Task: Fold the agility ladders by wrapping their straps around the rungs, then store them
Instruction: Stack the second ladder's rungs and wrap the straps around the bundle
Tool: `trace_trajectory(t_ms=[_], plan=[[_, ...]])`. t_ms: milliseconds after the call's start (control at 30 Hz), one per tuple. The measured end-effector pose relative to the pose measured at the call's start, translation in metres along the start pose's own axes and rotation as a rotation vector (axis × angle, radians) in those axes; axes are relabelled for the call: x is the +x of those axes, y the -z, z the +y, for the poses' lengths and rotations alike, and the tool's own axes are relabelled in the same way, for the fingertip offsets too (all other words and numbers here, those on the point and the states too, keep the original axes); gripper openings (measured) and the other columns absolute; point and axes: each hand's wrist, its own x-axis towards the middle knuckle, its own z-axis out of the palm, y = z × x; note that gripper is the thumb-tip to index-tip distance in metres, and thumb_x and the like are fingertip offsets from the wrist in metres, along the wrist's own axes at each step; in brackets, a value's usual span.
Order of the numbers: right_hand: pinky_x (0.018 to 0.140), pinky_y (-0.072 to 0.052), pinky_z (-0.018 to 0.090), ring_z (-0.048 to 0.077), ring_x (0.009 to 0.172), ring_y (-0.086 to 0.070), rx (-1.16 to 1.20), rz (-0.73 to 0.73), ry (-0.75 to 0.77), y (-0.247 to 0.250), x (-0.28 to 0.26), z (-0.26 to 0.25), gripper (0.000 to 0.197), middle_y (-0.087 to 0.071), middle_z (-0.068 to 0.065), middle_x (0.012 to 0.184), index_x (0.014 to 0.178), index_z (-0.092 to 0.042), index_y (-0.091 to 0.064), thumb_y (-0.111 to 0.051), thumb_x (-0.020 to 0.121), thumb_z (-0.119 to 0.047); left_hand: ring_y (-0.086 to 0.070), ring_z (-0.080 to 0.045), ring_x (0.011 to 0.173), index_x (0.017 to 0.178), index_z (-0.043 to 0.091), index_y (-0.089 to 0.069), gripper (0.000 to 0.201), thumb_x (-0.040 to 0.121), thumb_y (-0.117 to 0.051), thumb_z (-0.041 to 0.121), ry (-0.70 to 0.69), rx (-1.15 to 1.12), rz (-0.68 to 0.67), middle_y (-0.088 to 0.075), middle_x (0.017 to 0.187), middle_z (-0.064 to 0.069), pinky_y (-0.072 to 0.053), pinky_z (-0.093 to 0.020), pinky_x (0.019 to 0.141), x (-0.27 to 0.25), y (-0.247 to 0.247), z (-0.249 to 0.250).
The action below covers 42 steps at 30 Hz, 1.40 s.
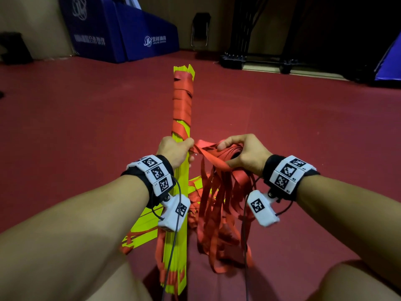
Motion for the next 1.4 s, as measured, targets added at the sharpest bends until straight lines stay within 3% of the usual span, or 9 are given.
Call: trace_trajectory(t_ms=[133, 300, 400, 533, 700, 967, 1067, 1200, 1400], plan=[[0.074, -0.060, 0.043, 0.022, 0.072, -0.068, -0.125, 0.023, -0.048, -0.003, 0.002, 0.000, 0.041, -0.075, 0.011, 0.095, 0.092, -0.025, -0.074, -0.084, 0.064, 0.003, -0.062, -0.022, 0.048, 0.064, 0.007, -0.062, 0.021, 0.084, -0.064, 0.013, -0.013, 0.020, -0.003, -0.059, 0.045, -0.003, -0.053, -0.032, 0.053, -0.002, 0.000, 0.001], [0.068, -0.040, 0.020, 0.015, 0.078, -0.058, -0.354, 0.083, 0.008, -0.009, -0.004, -0.004, 0.001, -0.062, -0.003, 0.089, 0.085, -0.016, -0.073, -0.073, 0.086, -0.016, -0.064, -0.025, 0.053, 0.063, 0.006, -0.062, 0.021, 0.083, -0.064, 0.012, -0.012, 0.036, 0.015, -0.059, 0.046, -0.003, -0.054, -0.034, 0.054, -0.001, 0.001, 0.001], [0.068, -0.037, 0.026, 0.020, 0.076, -0.054, -0.286, 0.186, 0.018, -0.009, 0.001, 0.003, 0.031, -0.057, 0.003, 0.082, 0.066, -0.019, -0.059, -0.067, 0.094, -0.029, -0.061, -0.017, 0.043, 0.064, 0.004, -0.065, 0.021, 0.083, -0.065, 0.012, -0.017, 0.097, 0.032, -0.060, 0.046, -0.002, -0.050, -0.026, 0.046, -0.001, 0.002, 0.001], [0.092, -0.039, 0.025, 0.015, 0.105, -0.050, -0.121, 0.367, -0.011, -0.006, 0.006, 0.010, 0.023, -0.052, 0.002, 0.111, 0.076, -0.024, -0.070, -0.066, 0.093, -0.039, -0.062, -0.012, 0.041, 0.072, 0.003, -0.069, 0.016, 0.082, -0.068, 0.015, -0.018, 0.207, 0.049, -0.066, 0.059, -0.004, -0.048, -0.021, 0.043, 0.002, 0.003, -0.003], [0.065, -0.056, 0.040, 0.013, 0.065, -0.061, 0.114, 0.529, -0.040, -0.009, 0.009, 0.012, 0.028, -0.073, 0.014, 0.078, 0.088, -0.012, -0.076, -0.068, 0.089, -0.039, -0.062, -0.011, 0.041, 0.077, 0.001, -0.070, 0.018, 0.081, -0.070, 0.019, -0.028, 0.269, 0.064, -0.067, 0.062, -0.006, -0.052, -0.023, 0.047, 0.002, -0.002, -0.002], [0.066, -0.058, 0.057, 0.036, 0.065, -0.070, 0.158, 0.631, -0.168, 0.000, 0.015, 0.020, 0.041, -0.069, 0.010, 0.062, 0.072, -0.014, -0.065, -0.045, 0.078, -0.049, -0.057, -0.009, 0.035, 0.063, 0.007, -0.068, 0.021, 0.081, -0.066, 0.017, -0.037, 0.190, 0.069, -0.060, 0.043, 0.003, -0.048, -0.022, 0.040, 0.000, 0.003, 0.007], [0.066, -0.059, 0.055, 0.034, 0.062, -0.069, 0.167, 0.654, -0.177, 0.002, 0.010, 0.011, 0.037, -0.068, 0.008, 0.061, 0.070, -0.013, -0.066, -0.048, 0.089, -0.039, -0.055, -0.010, 0.033, 0.064, 0.005, -0.068, 0.021, 0.082, -0.064, 0.015, -0.057, 0.137, 0.070, -0.058, 0.041, 0.002, -0.046, -0.022, 0.038, -0.003, 0.005, 0.011], [0.053, -0.056, 0.040, 0.028, 0.050, -0.064, 0.266, 0.563, -0.123, 0.003, 0.004, 0.000, 0.030, -0.068, 0.015, 0.063, 0.075, -0.007, -0.072, -0.056, 0.094, -0.025, -0.056, -0.017, 0.042, 0.080, 0.006, -0.068, 0.012, 0.084, -0.074, 0.015, -0.124, -0.105, -0.014, -0.054, 0.065, -0.013, -0.049, -0.027, 0.048, -0.005, 0.002, 0.011], [0.067, -0.056, 0.039, 0.025, 0.067, -0.067, 0.401, 0.376, -0.070, -0.011, 0.001, -0.005, 0.019, -0.075, 0.017, 0.080, 0.088, -0.010, -0.075, -0.084, 0.079, -0.025, -0.066, -0.008, 0.066, 0.098, 0.011, -0.071, 0.033, 0.071, -0.089, 0.008, -0.313, -0.200, -0.314, -0.073, 0.080, 0.005, -0.052, -0.025, 0.059, -0.020, -0.014, 0.009]])
